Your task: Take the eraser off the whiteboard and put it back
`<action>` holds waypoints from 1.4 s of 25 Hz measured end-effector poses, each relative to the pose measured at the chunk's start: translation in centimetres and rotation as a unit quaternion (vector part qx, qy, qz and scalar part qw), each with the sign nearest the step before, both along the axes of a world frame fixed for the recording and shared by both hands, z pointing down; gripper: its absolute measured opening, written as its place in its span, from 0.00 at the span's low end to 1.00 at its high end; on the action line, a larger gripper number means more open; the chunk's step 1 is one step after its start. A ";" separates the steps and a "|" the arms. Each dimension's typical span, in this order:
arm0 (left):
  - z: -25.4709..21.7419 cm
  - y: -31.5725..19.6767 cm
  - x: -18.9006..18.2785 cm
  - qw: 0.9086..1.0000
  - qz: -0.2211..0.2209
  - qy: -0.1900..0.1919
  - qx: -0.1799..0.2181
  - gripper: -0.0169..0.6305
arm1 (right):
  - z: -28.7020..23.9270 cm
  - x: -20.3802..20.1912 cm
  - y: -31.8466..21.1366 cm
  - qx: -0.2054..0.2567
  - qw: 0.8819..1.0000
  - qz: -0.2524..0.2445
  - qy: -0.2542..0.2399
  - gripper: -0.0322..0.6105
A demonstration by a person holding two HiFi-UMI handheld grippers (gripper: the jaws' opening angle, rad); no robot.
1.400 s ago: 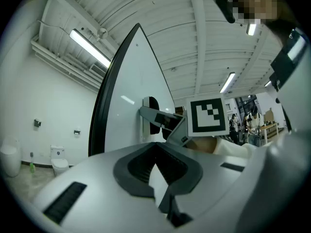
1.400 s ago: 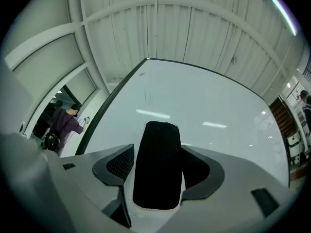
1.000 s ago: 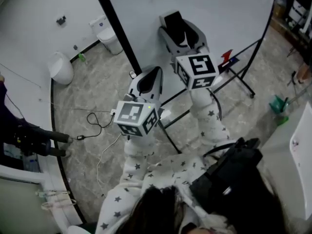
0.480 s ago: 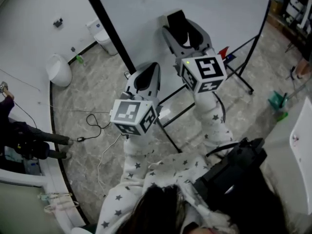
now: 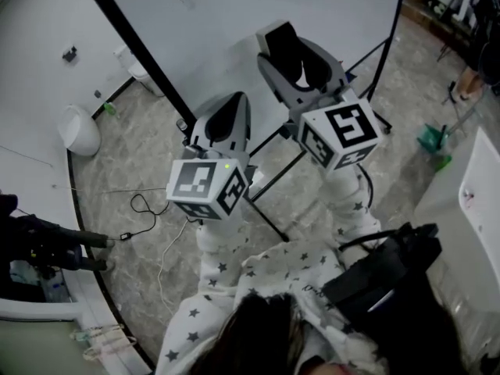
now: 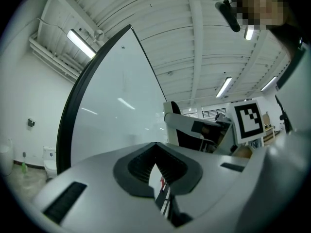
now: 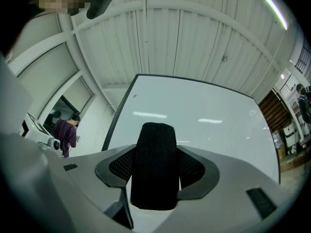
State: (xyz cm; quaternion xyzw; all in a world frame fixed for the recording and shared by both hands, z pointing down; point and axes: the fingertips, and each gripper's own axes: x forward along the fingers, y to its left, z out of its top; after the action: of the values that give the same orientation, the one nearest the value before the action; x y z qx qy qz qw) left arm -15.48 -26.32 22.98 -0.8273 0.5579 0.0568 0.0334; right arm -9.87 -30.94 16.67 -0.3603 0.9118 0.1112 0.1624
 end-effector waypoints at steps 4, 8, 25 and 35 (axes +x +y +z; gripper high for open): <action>-0.4 -2.1 -1.4 1.000 -0.004 0.011 0.001 0.03 | -0.1 -0.7 -1.1 -0.003 1.000 0.000 0.001 0.44; -0.1 -2.8 -1.3 1.000 -0.001 -0.006 -0.004 0.03 | 0.1 -0.7 -1.3 -0.003 1.000 0.005 0.004 0.44; -0.5 -0.9 0.3 1.000 -0.003 -0.002 -0.006 0.03 | -0.2 1.2 0.3 -0.004 1.000 0.005 0.002 0.44; -0.3 2.4 3.8 1.000 0.004 0.016 0.005 0.03 | 0.4 4.3 2.7 0.001 1.000 -0.004 -0.014 0.44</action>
State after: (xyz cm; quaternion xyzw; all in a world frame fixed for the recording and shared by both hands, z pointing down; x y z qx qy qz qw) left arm -11.67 -23.92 22.63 -0.8284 0.5546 0.0730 0.0284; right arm -5.59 -28.26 17.05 -0.3576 0.9110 0.1065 0.1756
